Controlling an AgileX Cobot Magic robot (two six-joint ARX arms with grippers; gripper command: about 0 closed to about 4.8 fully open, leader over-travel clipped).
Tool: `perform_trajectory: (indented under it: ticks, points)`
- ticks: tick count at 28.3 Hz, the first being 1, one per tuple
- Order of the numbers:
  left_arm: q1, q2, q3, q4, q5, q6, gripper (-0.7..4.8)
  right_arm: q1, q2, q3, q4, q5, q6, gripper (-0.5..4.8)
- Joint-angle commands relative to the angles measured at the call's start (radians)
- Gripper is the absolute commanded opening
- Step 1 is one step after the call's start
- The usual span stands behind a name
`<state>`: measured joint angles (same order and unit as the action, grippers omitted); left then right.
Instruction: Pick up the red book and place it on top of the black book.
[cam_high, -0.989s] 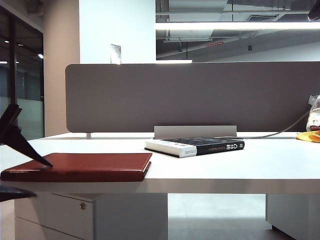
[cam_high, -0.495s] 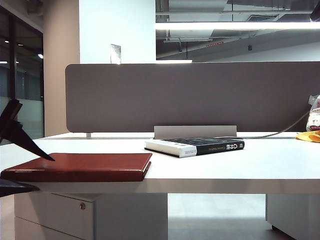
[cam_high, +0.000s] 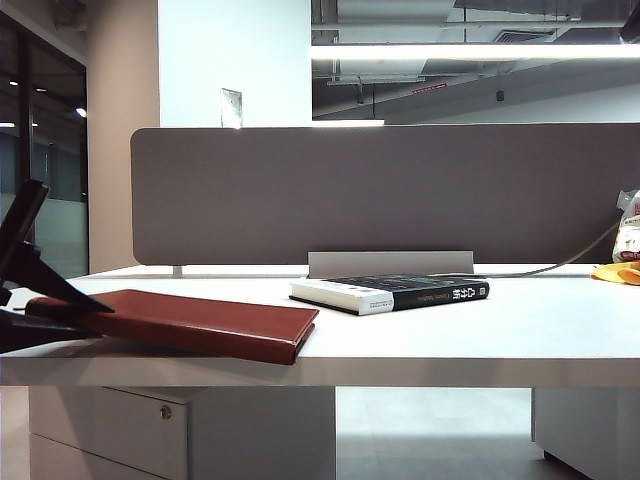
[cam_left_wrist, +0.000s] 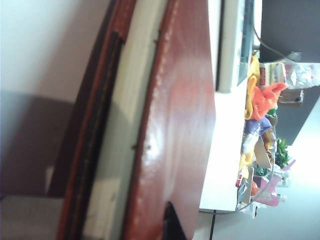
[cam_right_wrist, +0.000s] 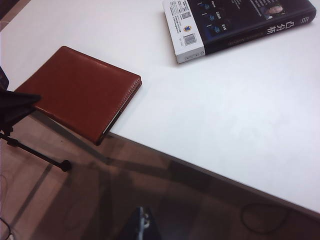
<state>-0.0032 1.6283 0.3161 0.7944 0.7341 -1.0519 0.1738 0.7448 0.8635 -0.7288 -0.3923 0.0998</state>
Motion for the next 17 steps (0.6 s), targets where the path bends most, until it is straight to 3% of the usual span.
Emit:
perform_trajectory:
  ticks: [1,8,17]
  points:
    - [-0.005,0.000,-0.002,-0.022,0.015,0.032,-0.06,0.000,0.000,0.003,-0.002,0.001,-0.003,-0.06]
    - [-0.020,0.000,-0.001,0.050,0.109,0.011,-0.06,0.000,0.000,0.003,-0.003,0.001,-0.003,-0.06]
    - [-0.076,0.000,0.004,0.273,0.115,-0.159,-0.06,0.000,0.000,-0.011,-0.005,0.001,-0.003,-0.06]
